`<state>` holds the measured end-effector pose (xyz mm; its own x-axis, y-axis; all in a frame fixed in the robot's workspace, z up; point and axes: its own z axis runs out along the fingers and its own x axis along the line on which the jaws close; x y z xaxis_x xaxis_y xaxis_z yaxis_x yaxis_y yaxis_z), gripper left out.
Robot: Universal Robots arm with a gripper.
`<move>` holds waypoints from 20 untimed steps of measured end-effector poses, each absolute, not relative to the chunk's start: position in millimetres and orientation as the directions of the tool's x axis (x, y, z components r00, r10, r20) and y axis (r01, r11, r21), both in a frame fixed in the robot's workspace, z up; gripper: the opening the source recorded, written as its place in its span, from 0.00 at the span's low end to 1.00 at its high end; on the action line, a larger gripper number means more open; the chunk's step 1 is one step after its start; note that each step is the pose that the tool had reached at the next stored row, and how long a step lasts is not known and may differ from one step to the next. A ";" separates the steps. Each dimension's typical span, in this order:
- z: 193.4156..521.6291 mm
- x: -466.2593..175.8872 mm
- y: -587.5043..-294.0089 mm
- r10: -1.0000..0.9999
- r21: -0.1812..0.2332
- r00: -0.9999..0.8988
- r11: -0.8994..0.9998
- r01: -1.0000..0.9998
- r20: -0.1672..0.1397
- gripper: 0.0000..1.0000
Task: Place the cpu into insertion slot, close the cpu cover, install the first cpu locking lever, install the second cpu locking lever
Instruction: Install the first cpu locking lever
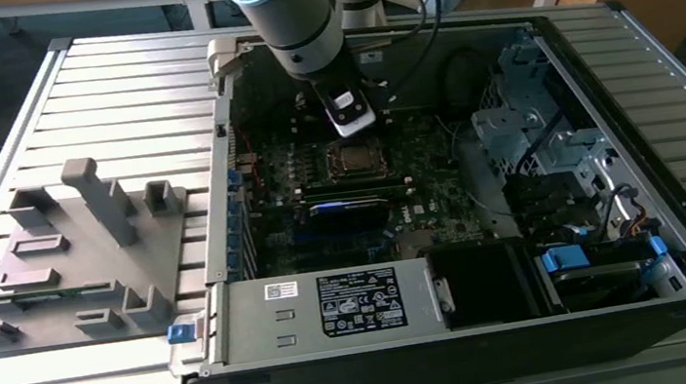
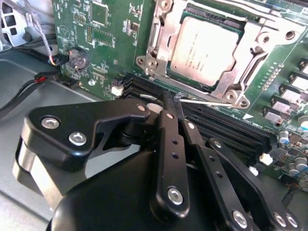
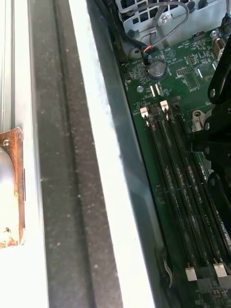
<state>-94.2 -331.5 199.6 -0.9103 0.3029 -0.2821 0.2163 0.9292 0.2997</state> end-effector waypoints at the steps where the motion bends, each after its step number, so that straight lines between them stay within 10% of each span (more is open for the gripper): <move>1: 199.7 -94.2 -331.9 0.303 0.300 -0.910 0.929 0.216 -0.282 0.10; 20: 199.6 -94.6 -341.8 0.312 0.345 -0.912 0.914 0.212 -0.267 0.10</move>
